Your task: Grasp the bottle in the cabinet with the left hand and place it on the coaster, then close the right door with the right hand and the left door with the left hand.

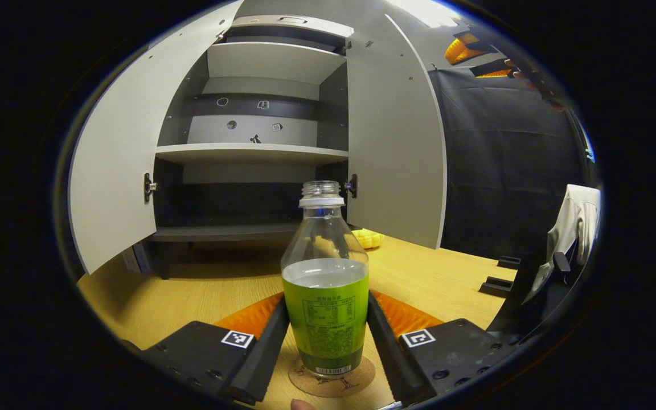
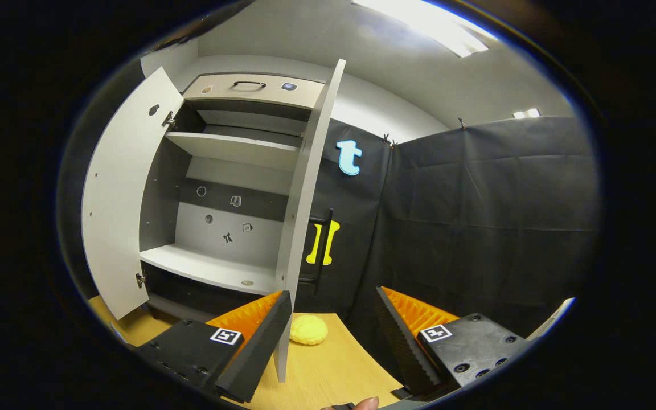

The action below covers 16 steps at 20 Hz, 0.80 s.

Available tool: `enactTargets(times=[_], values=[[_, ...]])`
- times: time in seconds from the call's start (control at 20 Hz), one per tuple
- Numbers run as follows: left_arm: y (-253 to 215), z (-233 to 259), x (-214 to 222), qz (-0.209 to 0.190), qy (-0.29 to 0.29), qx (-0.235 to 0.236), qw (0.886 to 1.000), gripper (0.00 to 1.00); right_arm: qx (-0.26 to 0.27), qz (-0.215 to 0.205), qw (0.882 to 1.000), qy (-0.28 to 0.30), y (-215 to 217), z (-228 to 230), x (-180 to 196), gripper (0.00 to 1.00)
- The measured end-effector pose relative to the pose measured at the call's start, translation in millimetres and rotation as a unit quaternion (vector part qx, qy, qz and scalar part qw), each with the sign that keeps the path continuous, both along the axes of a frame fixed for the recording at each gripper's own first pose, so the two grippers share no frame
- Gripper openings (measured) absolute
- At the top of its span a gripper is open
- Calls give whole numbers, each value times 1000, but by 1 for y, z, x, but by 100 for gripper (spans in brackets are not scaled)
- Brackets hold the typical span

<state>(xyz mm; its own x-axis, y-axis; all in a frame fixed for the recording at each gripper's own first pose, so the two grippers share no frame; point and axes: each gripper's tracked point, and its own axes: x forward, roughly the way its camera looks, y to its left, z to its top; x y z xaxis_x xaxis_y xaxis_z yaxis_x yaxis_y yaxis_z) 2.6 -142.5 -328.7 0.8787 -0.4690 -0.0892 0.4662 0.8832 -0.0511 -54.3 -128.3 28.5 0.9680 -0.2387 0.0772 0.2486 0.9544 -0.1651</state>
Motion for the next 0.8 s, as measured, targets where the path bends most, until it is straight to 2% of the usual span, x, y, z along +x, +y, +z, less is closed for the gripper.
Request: enactTargets(times=[0.3, 0.4, 0.45, 0.8], values=[[6, -10, -4, 14, 20, 10, 1000, 82, -4, 2, 1000, -5, 8, 5, 0, 98], [6, -11, -6, 15, 28, 12, 999, 90, -3, 4, 1000, -6, 9, 5, 0, 98], [6, -11, -8, 16, 28, 14, 999, 90, 0, 6, 1000, -5, 10, 4, -1, 98], [4, -17, -29, -2, 49, 26, 998, 94, 9, 7, 1000, -5, 8, 2, -9, 98]])
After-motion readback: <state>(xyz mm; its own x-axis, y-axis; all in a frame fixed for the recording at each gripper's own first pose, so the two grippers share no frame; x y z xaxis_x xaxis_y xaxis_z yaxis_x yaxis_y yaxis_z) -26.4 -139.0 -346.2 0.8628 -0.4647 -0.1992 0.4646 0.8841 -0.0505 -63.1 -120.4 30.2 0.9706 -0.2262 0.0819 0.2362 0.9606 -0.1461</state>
